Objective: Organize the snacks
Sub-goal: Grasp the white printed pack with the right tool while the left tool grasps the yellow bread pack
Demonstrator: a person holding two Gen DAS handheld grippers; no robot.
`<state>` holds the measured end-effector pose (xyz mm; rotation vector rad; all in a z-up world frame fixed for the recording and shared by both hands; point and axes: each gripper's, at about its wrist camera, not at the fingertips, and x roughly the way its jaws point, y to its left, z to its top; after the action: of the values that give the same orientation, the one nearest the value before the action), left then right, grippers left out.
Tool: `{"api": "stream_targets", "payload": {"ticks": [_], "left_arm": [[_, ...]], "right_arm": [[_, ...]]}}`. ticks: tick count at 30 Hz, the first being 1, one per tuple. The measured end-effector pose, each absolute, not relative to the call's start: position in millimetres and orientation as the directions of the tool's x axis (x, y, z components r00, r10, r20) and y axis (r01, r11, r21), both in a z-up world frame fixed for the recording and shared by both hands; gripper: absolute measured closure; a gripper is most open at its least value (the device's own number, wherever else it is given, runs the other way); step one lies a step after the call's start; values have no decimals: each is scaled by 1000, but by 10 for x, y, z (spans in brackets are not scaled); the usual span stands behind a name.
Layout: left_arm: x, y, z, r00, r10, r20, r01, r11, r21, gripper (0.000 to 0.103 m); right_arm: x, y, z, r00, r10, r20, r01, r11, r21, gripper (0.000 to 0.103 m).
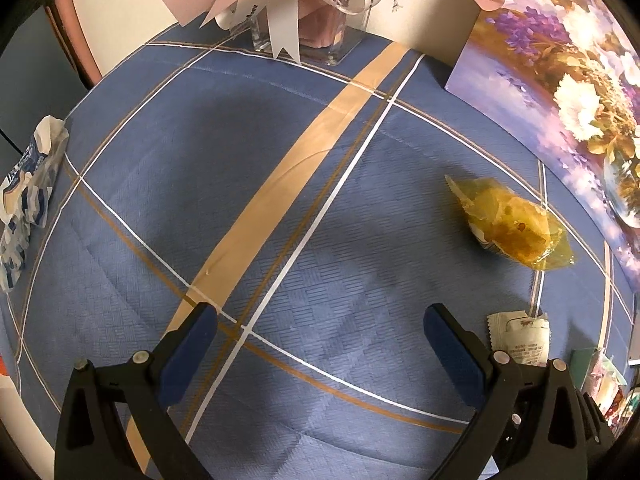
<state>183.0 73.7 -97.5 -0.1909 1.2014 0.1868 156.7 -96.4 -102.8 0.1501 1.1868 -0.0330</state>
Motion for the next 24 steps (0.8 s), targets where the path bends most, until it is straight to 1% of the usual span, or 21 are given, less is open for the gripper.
{"api": "stream_targets", "payload": {"ticks": [11,16,21,24], "left_arm": [[1809,708,-900,359,32,-933,-246,967,-61,1],[1804,597,-837,369,39,-929,-218,975,-46,1],[1830,448,-730,394,5,-919,-186,980,-75,1],[1843,330,-642,407,-60,-912,-140,982,-127,1]], "right_arm": [[1566,-1063,-940,393,45,-919,127,987,102,41],[1542,-1159,-822,416,49,-908,134,984,115,41],[1543,-1291,-735,436,40,-899,157,980,120,41],[1527,-1379,-659,456,39,-889,169,977,129,41]]}}
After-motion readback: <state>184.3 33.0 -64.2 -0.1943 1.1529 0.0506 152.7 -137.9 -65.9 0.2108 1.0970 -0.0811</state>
